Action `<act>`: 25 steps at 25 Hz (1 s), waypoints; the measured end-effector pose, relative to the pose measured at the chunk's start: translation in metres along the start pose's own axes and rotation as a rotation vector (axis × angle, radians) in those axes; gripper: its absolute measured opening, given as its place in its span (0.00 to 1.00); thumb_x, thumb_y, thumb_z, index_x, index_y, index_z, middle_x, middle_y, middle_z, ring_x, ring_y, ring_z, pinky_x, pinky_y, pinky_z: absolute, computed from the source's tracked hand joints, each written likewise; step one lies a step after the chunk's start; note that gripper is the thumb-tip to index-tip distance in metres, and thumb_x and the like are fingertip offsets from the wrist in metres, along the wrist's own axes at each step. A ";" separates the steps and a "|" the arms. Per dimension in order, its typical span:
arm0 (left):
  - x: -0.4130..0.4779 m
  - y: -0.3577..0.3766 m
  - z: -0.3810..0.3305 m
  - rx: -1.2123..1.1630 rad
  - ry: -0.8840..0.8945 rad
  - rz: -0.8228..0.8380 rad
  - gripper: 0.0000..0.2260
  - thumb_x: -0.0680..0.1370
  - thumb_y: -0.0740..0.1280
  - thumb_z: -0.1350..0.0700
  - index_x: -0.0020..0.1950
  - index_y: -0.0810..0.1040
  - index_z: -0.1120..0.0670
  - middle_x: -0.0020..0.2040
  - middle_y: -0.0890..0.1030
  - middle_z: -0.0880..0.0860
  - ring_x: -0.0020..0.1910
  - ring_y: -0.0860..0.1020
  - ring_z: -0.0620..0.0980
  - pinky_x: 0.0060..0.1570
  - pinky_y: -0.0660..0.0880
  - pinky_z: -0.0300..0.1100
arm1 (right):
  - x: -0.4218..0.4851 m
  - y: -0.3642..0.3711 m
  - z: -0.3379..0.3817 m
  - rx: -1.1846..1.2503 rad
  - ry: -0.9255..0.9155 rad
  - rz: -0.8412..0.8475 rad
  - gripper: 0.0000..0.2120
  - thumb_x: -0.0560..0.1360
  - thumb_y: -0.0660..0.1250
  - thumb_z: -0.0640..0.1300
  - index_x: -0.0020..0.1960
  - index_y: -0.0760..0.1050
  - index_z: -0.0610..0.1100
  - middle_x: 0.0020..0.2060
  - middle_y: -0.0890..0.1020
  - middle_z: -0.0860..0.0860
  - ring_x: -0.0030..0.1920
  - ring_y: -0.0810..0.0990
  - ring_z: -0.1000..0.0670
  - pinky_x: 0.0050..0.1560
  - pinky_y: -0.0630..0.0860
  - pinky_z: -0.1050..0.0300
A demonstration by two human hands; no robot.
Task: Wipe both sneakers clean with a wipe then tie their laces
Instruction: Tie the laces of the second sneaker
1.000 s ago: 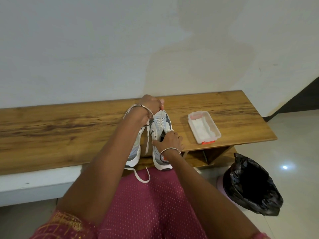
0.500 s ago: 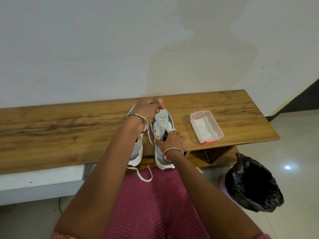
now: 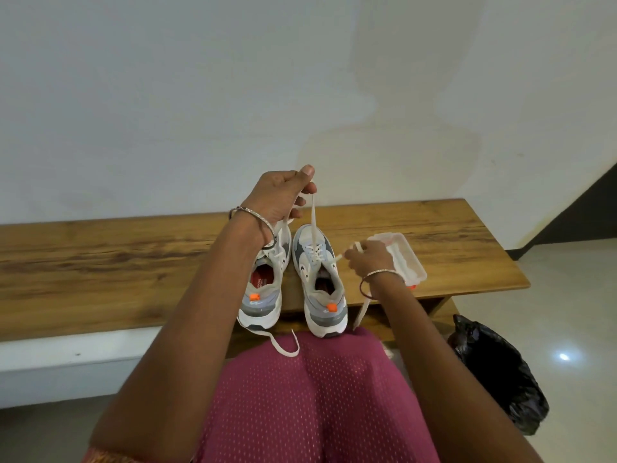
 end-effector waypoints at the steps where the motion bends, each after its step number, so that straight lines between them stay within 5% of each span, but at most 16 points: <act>1: -0.002 0.001 -0.005 -0.012 0.013 0.002 0.15 0.82 0.66 0.48 0.42 0.82 0.55 0.46 0.83 0.51 0.44 0.80 0.48 0.42 0.79 0.39 | -0.003 -0.013 0.011 0.051 -0.033 -0.020 0.09 0.76 0.67 0.43 0.52 0.80 0.39 0.39 0.83 0.45 0.40 0.79 0.46 0.44 0.76 0.52; 6: -0.020 0.007 -0.020 -0.083 0.021 0.054 0.15 0.83 0.65 0.50 0.39 0.84 0.53 0.51 0.87 0.55 0.52 0.84 0.49 0.56 0.77 0.46 | -0.036 -0.056 0.069 0.322 -0.164 0.064 0.05 0.79 0.66 0.37 0.51 0.79 0.36 0.31 0.79 0.45 0.26 0.72 0.52 0.29 0.69 0.60; 13: -0.044 -0.004 -0.047 -0.100 0.087 0.036 0.13 0.84 0.61 0.52 0.50 0.86 0.51 0.51 0.88 0.50 0.52 0.83 0.44 0.56 0.72 0.48 | -0.085 -0.092 0.132 0.611 -0.341 0.209 0.08 0.80 0.64 0.33 0.54 0.79 0.29 0.41 0.83 0.37 0.36 0.83 0.47 0.40 0.82 0.60; 21: -0.058 -0.003 -0.084 -0.099 0.278 0.052 0.12 0.84 0.62 0.59 0.60 0.84 0.50 0.58 0.86 0.45 0.60 0.81 0.43 0.62 0.72 0.50 | -0.119 -0.115 0.173 0.810 -0.533 0.317 0.14 0.80 0.56 0.31 0.59 0.77 0.30 0.51 0.84 0.35 0.54 0.84 0.39 0.58 0.81 0.47; 25: -0.062 -0.003 -0.097 -0.163 0.371 -0.014 0.09 0.81 0.69 0.58 0.58 0.85 0.52 0.54 0.87 0.47 0.57 0.83 0.44 0.59 0.75 0.46 | -0.131 -0.119 0.179 0.716 -0.697 0.252 0.11 0.77 0.69 0.36 0.59 0.79 0.34 0.49 0.86 0.39 0.52 0.86 0.42 0.55 0.81 0.50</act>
Point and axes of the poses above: each hand's wrist, its own x-axis towards the middle knuckle, its own y-axis out of the palm, z = x × y, the point moved 7 cm from there along x, towards the middle knuckle
